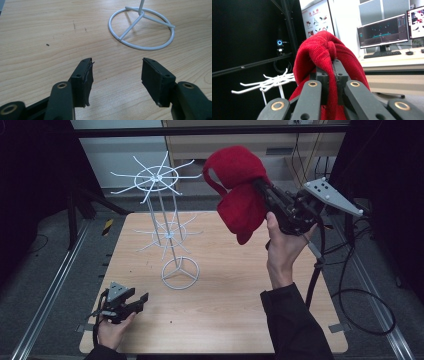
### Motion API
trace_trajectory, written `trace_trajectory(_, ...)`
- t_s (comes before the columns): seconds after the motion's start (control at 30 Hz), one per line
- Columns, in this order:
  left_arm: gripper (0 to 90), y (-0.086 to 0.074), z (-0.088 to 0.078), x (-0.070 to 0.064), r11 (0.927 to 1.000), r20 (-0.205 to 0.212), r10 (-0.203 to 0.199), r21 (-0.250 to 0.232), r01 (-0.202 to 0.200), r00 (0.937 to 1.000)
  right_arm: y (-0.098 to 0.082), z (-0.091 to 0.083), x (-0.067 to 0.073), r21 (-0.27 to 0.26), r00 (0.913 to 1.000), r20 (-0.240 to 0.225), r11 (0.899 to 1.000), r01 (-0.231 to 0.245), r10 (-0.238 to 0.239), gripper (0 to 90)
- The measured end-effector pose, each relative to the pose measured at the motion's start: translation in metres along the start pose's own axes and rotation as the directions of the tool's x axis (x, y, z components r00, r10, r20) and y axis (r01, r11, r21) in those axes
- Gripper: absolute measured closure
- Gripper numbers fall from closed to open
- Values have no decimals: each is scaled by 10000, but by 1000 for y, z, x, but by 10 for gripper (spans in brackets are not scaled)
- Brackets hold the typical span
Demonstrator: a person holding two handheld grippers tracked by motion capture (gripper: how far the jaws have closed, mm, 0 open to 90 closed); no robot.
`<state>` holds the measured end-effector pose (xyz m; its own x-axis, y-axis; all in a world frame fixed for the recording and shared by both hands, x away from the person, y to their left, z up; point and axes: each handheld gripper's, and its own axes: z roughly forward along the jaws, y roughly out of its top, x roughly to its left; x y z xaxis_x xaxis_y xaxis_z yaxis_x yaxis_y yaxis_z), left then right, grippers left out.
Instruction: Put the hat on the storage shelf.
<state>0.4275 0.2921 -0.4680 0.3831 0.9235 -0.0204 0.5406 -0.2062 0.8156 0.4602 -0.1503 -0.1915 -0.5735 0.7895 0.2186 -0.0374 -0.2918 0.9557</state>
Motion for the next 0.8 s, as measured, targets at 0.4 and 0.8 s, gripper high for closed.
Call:
trace_trajectory(0.4,421,0,-1,0,10000,-3,67,-7,-67,10000,10,22,16,-62,9990,-441,9999,-115,112,869)
trace_trajectory(0.8,421,0,-1,0,10000,-4,61,-22,-61,10000,-14,44,8,644,9987,-183,9969,-459,471,867)
